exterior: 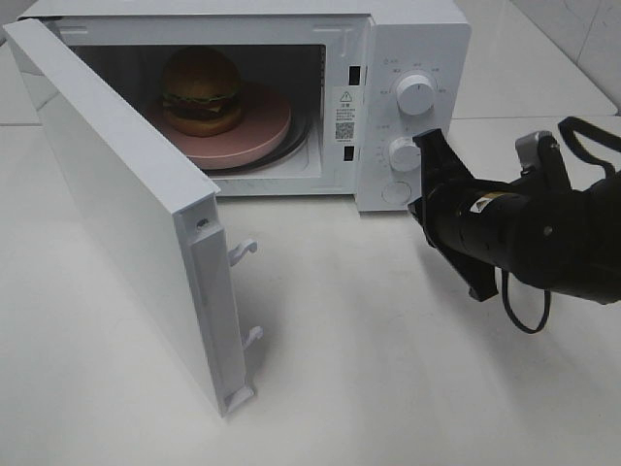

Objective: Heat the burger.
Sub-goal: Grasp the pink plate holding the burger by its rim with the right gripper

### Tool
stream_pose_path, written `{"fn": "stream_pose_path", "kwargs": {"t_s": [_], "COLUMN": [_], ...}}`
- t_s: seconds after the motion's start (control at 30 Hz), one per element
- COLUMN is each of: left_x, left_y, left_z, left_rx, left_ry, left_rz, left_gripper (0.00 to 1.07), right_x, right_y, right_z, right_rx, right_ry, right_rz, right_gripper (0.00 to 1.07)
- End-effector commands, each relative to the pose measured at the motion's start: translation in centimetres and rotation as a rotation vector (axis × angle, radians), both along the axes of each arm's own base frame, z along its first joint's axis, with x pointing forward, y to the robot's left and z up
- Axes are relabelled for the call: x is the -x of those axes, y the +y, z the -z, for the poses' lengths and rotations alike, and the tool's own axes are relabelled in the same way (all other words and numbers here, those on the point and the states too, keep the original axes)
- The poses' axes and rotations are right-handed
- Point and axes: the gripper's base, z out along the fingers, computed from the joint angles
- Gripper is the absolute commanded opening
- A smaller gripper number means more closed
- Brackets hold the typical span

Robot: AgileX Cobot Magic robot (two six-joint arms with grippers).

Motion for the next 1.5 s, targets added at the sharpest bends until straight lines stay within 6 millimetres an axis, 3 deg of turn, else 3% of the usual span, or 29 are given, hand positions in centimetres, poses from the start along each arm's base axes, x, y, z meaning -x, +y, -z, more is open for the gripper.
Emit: {"fn": "stream_pose_path", "kwargs": {"t_s": [0.03,0.47,0.9,1.1,1.17,1.27,1.33,1.5], "left_x": [0.2,0.2,0.2,0.2,0.2,0.2,0.2,0.2], "left_y": [0.0,0.0,0.0,0.0,0.0,0.0,0.0,0.0], "left_z": [0.1,0.1,0.1,0.1,0.1,0.1,0.1,0.1], "left_rx": [0.004,0.004,0.004,0.004,0.004,0.004,0.004,0.004], "left_ry": [-0.011,-0.011,-0.011,-0.011,-0.011,-0.011,-0.011,-0.011], "left_rz": [-0.001,-0.001,-0.001,-0.001,-0.001,-0.001,-0.001,-0.001], "left_gripper": [1.0,1.0,1.0,1.0,1.0,1.0,1.0,1.0], "right_x": [0.4,1.1,0.0,-0.5,-0.6,-0.6,-0.6,-0.4], "right_y": [0.0,1.6,1.2,1.2,1.2,1.2,1.2,1.3], "right_z": [-0.6,-3.1,-5.3,-6.7,-7.7,-7.9,-8.7,-9.5], "right_rx": [0.095,0.457,0.682,0.915,1.053,1.079,1.204,1.322], "right_ry": [0.017,0.071,0.155,0.168,0.161,0.157,0.118,0.049], "right_rz": [-0.09,-0.537,-0.959,-1.226,-1.399,-1.435,-1.62,-1.824], "right_gripper": [0.0,0.01,0.01,0.02,0.03,0.04,0.05,0.05]}}
